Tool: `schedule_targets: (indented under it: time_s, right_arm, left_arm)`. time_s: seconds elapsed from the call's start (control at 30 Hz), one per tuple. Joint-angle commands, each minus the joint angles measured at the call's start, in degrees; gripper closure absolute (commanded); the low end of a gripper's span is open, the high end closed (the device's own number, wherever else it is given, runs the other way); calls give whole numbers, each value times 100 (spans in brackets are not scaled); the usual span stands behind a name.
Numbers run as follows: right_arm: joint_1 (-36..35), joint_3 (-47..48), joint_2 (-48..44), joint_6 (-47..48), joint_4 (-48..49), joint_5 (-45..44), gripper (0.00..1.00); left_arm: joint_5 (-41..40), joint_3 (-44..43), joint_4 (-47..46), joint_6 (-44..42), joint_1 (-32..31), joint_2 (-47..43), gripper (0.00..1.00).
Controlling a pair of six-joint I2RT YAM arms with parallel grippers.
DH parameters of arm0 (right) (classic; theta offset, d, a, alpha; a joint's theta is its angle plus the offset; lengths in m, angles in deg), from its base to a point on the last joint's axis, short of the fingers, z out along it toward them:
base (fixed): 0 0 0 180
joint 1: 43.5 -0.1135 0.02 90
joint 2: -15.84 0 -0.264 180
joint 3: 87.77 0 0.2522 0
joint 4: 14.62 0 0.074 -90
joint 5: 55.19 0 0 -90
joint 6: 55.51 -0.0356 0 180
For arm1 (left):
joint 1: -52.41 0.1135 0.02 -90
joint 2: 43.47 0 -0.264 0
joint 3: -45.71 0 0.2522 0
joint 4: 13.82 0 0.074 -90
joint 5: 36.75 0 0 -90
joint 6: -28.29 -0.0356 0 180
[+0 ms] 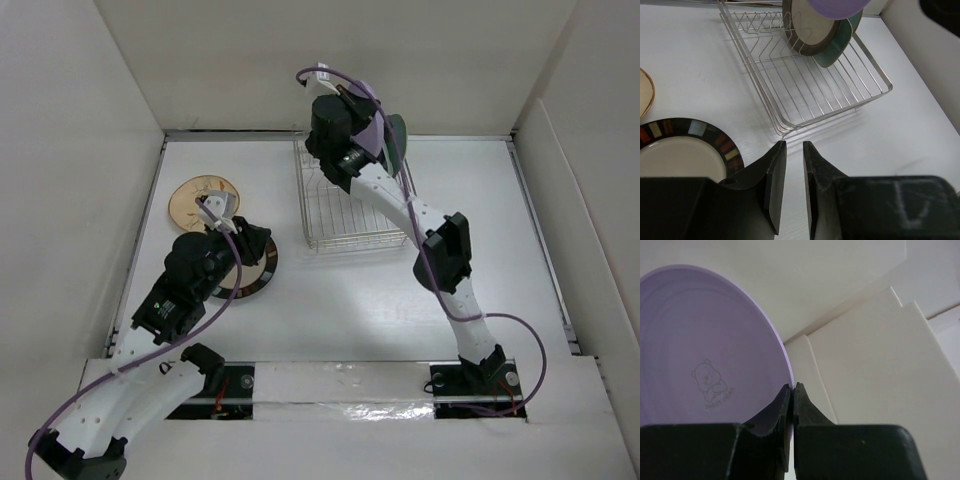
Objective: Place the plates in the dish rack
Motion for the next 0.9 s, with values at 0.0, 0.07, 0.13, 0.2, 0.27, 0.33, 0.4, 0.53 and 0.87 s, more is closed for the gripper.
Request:
schedule_targets:
  time_s: [0.0,0.07,0.13,0.2,0.27,0.33,0.4,0.53,0.87]
  right_arm:
    - [134,266,62,1239,1378,-220,100]
    - [135,320,264,1246,1341,-193,100]
    - [135,293,370,1256,1420,-159,100]
    - [135,372,563,1186,1394,-176,100]
    - [135,529,713,950,1096,-150,100]
    - [135,548,871,887,990,-123,100]
    - [82,522,1003,878,989,-88,100]
    - [82,399,1065,895,1059,-79,100]
    - [82,100,1074,2230,2271,-106,100]
  left_arm:
    - [62,-84,-220,32,-9,-44,83]
    - [62,-83,-220,32,-61,-9,83]
    - [62,-92,-220,41,-61,18,83]
    - [53,-92,-220,32,-114,44,83]
    - [53,-101,-211,24,-114,62,83]
    - [44,-101,-220,32,-114,62,83]
    - [36,-101,-211,24,-114,71,83]
    - [-8,-101,-176,32,-167,71,83]
    - [-184,-154,-158,24,-333,53,84]
